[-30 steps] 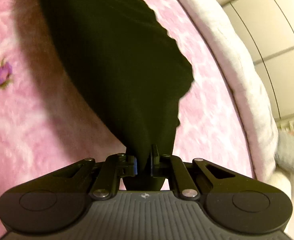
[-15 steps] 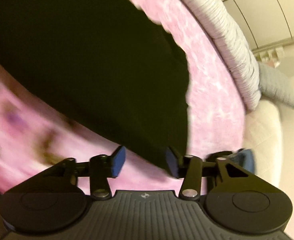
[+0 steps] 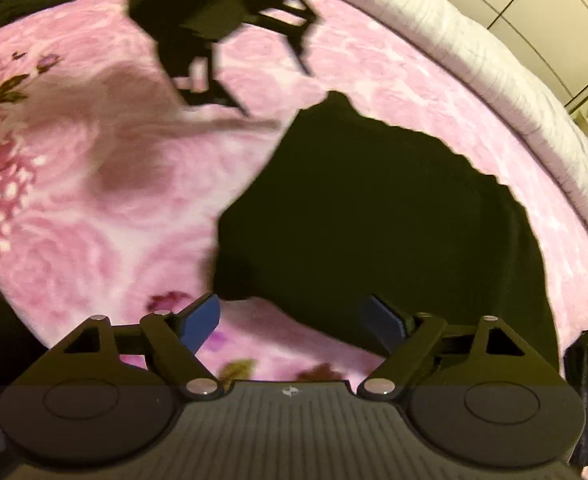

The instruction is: Fold clothes

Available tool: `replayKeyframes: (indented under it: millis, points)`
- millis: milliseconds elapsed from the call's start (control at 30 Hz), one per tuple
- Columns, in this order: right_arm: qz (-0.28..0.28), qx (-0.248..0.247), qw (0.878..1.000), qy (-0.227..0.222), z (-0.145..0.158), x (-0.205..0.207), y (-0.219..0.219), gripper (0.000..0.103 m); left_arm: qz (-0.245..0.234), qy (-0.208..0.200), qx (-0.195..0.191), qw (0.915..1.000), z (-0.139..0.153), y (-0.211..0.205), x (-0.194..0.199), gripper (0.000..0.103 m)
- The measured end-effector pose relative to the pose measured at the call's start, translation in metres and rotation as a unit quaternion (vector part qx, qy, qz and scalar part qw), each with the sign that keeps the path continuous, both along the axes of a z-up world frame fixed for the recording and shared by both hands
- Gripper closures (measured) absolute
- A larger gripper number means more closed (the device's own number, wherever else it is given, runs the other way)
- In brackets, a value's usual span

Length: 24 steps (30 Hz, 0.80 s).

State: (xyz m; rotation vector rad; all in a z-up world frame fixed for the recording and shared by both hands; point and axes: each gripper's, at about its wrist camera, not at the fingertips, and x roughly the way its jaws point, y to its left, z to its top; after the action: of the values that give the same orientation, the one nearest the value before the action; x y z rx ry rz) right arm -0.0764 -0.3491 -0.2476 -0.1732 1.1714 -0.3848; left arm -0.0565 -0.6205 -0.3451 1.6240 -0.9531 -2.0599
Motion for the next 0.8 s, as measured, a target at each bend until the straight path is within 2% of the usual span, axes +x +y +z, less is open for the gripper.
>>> replayKeyframes:
  millis: [100,233,267,300,333,400,567,667,733,800]
  points:
    - [-0.026,-0.009,1.0,0.009,-0.015,-0.003,-0.004,0.02,-0.05,-0.008,-0.017,0.9986,-0.012,-0.007,-0.002,0.034]
    - [-0.066,-0.019,0.998,0.01,-0.023,-0.005,-0.008,0.019,-0.083,-0.009,-0.025,0.9962,-0.017,-0.02,-0.011,0.033]
    - [-0.066,-0.024,0.997,0.009,-0.024,-0.005,-0.008,0.019,-0.093,-0.01,-0.029,0.9952,-0.018,-0.023,-0.014,0.035]
    - [-0.061,-0.031,0.998,0.009,-0.026,-0.004,-0.007,0.019,-0.097,-0.01,-0.026,0.9949,-0.018,-0.027,-0.017,0.044]
    - [-0.052,-0.039,0.998,0.01,-0.029,-0.001,-0.005,0.019,-0.1,-0.01,-0.02,0.9947,-0.019,-0.031,-0.02,0.049]
    - [-0.029,-0.058,0.998,0.01,-0.035,0.005,0.0,0.015,-0.105,-0.009,-0.008,0.9944,-0.018,-0.04,-0.026,0.071]
    - [0.056,-0.114,0.991,0.051,-0.062,0.021,0.016,0.015,-0.083,0.015,0.053,0.9951,-0.005,-0.057,-0.028,0.077]
    - [0.113,-0.166,0.976,0.079,-0.081,0.024,0.028,0.015,-0.079,0.024,0.074,0.9938,0.002,-0.063,-0.028,0.077]
    - [0.153,-0.202,0.964,0.081,-0.087,0.02,0.033,0.014,-0.079,0.028,0.082,0.9931,0.004,-0.065,-0.027,0.077]
    - [0.169,-0.217,0.959,0.075,-0.088,0.016,0.031,0.014,-0.081,0.028,0.081,0.993,0.004,-0.064,-0.026,0.077]
